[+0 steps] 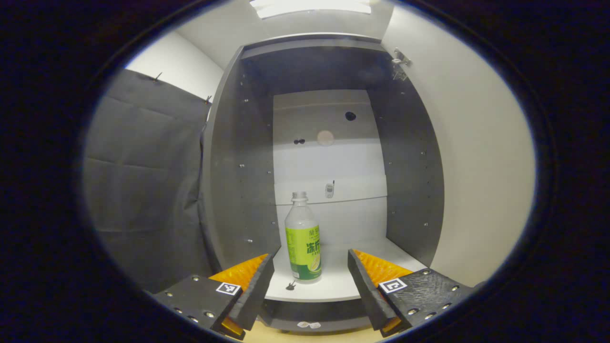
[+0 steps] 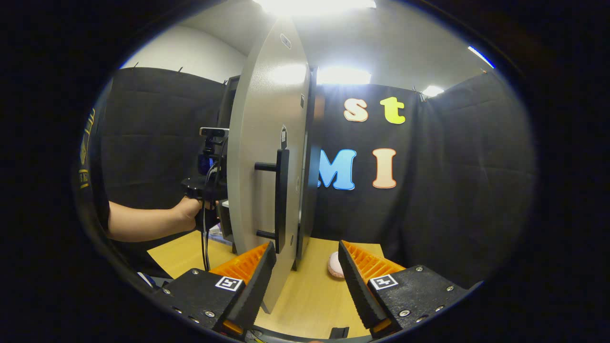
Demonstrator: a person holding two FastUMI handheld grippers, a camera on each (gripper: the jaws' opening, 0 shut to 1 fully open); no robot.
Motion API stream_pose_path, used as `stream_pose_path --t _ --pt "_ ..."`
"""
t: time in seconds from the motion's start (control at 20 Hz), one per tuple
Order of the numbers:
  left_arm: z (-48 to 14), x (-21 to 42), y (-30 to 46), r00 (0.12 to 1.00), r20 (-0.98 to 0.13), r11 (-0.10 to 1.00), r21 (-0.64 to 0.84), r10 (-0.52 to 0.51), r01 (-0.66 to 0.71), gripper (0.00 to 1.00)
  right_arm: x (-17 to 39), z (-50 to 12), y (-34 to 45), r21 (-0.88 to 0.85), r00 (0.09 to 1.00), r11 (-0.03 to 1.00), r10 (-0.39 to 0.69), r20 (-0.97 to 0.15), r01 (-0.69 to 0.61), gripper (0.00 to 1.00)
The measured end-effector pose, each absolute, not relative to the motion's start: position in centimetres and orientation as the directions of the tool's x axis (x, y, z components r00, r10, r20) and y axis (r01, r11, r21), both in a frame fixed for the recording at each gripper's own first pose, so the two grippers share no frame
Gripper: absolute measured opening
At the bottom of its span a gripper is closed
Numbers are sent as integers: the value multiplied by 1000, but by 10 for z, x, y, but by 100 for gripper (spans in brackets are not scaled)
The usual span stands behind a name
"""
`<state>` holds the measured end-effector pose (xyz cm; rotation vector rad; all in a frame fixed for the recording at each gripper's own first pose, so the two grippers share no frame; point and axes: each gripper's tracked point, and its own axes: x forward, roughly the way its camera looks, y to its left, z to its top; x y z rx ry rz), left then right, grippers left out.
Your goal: Open the cabinet door with the right hand, grasp the bottle in the cabinet with the left hand and place it on the coaster, then close the cabinet door with the right hand.
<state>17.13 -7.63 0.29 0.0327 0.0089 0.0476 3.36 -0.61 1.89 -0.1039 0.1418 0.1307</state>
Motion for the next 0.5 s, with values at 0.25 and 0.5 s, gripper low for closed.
stream_pose_path --t 0.25,0.5 --pt "-9 222 -58 999 -30 999 18 37 -36 89 41 -2 -6 -61 979 997 43 -198 -56 80" --pt "-19 264 -57 999 -44 997 69 -23 26 89 51 -6 -3 -46 979 999 16 -202 -26 81"
